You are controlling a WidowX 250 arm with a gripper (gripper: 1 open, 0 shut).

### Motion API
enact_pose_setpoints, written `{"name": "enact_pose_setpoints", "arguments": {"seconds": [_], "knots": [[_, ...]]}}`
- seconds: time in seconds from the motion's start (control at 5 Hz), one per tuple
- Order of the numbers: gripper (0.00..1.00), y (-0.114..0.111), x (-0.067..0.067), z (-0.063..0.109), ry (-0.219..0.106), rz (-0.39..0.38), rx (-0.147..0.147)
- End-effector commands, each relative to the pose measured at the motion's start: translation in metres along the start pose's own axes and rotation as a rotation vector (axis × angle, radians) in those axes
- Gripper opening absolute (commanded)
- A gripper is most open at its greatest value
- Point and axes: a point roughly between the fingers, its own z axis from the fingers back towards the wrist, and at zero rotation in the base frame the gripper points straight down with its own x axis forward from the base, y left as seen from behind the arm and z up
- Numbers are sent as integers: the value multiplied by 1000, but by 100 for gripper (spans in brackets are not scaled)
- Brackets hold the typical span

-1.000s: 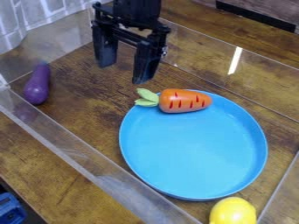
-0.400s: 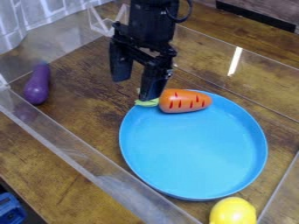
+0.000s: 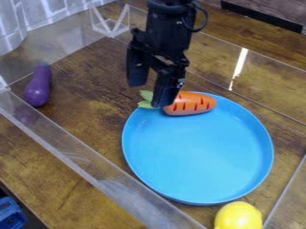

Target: Remove the carrot from the blue tray and put it on the table

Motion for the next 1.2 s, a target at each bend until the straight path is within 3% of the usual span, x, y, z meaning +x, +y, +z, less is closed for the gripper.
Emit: {"name": "enact_pose_setpoints", "arguments": {"seconds": [0.0, 0.2, 0.4, 0.8, 1.0], "knots": [[100, -4, 18, 14, -62, -110, 48], [100, -7, 32, 9, -64, -207, 78], [100, -8, 42, 3, -64, -232, 91], [100, -2, 54, -2, -50, -176, 85], [0, 5, 60, -2, -40, -121, 75]]}}
